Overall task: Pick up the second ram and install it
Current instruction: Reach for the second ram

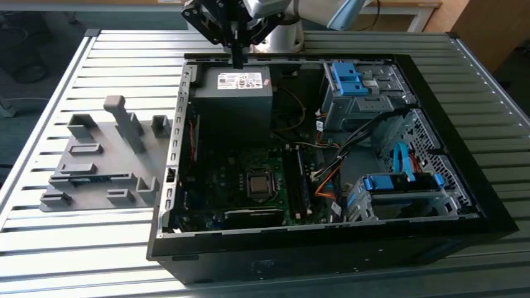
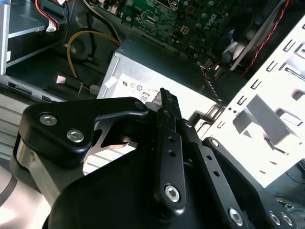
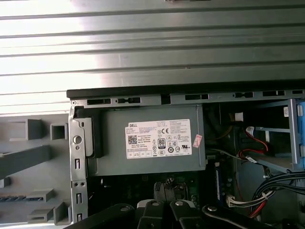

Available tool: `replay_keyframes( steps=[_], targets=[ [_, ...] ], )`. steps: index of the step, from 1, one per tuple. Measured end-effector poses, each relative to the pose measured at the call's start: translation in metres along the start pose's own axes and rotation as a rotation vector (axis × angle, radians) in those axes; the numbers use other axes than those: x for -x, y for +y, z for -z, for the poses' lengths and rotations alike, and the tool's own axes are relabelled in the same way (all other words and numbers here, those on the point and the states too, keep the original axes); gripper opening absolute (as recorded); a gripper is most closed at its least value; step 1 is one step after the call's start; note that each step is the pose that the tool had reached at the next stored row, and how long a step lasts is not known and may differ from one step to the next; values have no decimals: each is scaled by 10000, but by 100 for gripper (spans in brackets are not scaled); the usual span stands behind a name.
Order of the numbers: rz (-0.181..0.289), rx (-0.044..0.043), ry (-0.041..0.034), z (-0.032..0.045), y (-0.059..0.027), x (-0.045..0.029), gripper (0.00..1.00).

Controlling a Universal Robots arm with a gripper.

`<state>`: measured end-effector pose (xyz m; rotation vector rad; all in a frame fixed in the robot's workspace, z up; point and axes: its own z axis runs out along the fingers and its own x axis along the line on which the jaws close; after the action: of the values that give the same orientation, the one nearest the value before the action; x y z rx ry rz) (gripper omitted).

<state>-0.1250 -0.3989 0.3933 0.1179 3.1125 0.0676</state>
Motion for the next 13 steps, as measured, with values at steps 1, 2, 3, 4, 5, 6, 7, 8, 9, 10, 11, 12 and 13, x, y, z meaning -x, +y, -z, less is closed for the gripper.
replay_keyframes(
  steps=[1, 2, 3, 4, 5, 6, 7, 8, 9, 10, 11, 12, 13],
  targets=[
    [-1, 0, 0, 0, 0, -2, 11],
    [-1, 1, -1, 0, 0, -4, 11],
    [-1, 1, 0, -2, -2, -25, 11],
    [-1, 0, 1, -5, -4, -44, 11],
    [-1, 0, 1, -5, -4, -46, 11],
    [0, 0, 1, -6, -4, -48, 11],
    [-1, 0, 0, -6, -4, -50, 11],
    [-1, 1, 1, -6, -4, -53, 11],
    [-1, 0, 1, -6, -5, -55, 11],
    [-1, 1, 1, -6, -5, -58, 11],
    [-1, 0, 1, -6, -5, -61, 11],
    [-1, 0, 1, -6, -5, -64, 11],
    [-1, 0, 0, -6, -5, -67, 11]
  ],
)
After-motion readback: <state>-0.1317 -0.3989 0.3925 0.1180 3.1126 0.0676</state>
